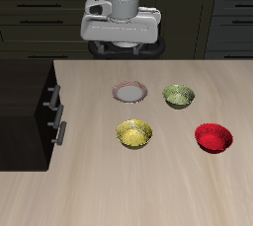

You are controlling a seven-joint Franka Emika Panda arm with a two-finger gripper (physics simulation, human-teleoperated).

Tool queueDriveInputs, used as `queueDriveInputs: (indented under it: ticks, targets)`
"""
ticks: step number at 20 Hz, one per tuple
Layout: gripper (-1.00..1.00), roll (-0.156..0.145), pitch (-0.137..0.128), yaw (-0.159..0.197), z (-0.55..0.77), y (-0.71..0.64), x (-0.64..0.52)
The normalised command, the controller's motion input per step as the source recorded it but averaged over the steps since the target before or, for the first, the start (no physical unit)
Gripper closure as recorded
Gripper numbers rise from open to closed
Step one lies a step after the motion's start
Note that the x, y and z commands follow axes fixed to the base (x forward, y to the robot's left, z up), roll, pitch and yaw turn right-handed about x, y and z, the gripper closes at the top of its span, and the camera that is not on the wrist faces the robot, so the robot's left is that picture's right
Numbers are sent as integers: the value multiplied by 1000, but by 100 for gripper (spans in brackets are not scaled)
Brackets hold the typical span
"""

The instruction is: Place the yellow bowl on the plate

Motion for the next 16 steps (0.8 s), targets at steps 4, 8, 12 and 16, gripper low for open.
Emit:
queueDriveInputs:
  ticks: [4, 8, 12, 16]
  targets:
    - [-100, -7, -3, 9, 6, 42, 127]
    - [-100, 3, -10, -13, 98, 63, 128]
    - [-100, -7, -11, 4, 110, 18, 208]
    - [-100, -11, 5, 8, 21, -15, 121]
